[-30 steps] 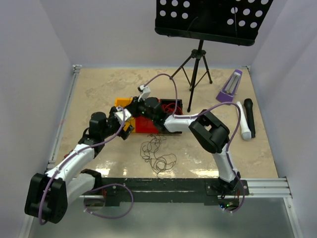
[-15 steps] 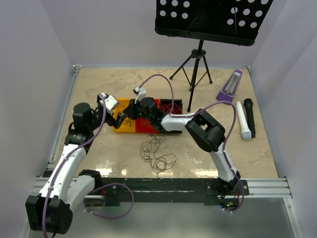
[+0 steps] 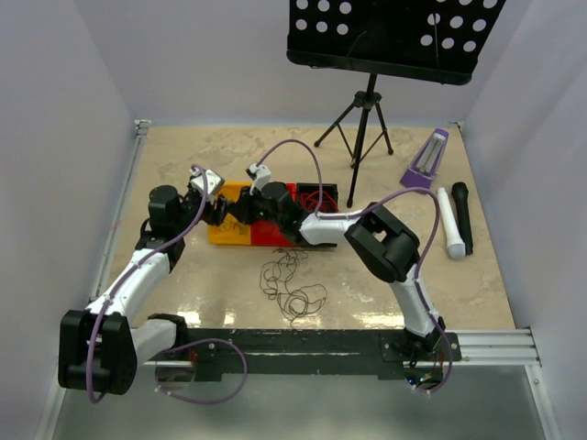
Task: Untangle the cables
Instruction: Place the cable in the bin.
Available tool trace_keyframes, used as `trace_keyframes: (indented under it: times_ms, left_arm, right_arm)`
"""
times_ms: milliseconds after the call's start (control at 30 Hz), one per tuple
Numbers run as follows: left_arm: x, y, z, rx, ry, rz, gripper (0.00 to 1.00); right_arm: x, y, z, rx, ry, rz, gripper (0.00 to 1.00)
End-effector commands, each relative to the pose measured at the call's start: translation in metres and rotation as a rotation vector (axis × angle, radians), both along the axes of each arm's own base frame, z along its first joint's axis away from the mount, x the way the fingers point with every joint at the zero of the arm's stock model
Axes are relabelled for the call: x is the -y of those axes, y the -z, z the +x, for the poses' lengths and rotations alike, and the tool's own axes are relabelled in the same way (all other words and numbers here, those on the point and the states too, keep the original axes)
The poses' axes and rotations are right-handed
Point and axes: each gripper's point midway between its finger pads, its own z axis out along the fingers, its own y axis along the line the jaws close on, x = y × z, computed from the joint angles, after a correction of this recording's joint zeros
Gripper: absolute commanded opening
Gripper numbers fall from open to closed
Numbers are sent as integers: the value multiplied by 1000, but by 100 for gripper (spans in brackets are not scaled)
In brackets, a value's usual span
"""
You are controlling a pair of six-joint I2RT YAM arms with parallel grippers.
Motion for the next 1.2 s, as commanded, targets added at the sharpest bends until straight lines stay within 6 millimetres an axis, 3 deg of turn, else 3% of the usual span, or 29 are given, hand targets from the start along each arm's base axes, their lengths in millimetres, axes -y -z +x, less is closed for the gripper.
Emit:
trace_keyframes:
  times_ms: [0, 133, 233, 333, 500, 567, 633, 767, 800, 900, 967, 1167]
  left_arm:
    - [-19, -36, 27, 174, -122, -1, 55]
    - [-28, -39, 29, 170, -195, -31, 34]
    - [-31, -48, 29, 156, -209, -77, 31]
    - [-25, -58, 25, 132, -172, -114, 54]
    - [-30, -65, 24, 133, -171, -108, 69]
    - [-40, -74, 27, 139, -197, -121, 78]
    - [-49, -78, 31, 129, -210, -118, 79]
    - [-78, -87, 43, 71, -247, -162, 83]
    - [-86, -84, 48, 36, -252, -156, 88]
    - [-105, -67, 66, -157, -292, -113, 87]
    - [-114, -50, 70, -307, -329, -88, 88]
    - [-122, -58, 66, -286, -355, -37, 99]
  right_arm:
    - [5, -48, -15, 54, -32, 75, 16]
    - [16, -63, -27, 64, -51, 89, 33]
    - [18, -73, -32, 67, -69, 106, 38]
    - [19, -88, -34, 92, -77, 122, 39]
    - [28, -118, -26, 143, -21, 135, 40]
    - [29, -114, -19, 117, -15, 110, 37]
    - [25, -115, -14, 101, -25, 125, 32]
    - [6, -105, -25, 35, -134, 164, 24]
    - [5, -104, -27, 19, -140, 191, 24]
    - [-2, -103, -30, -14, -152, 282, 23]
    - [-9, -97, -25, -60, -127, 310, 20]
    - [-28, -85, 6, -107, 78, 289, 20]
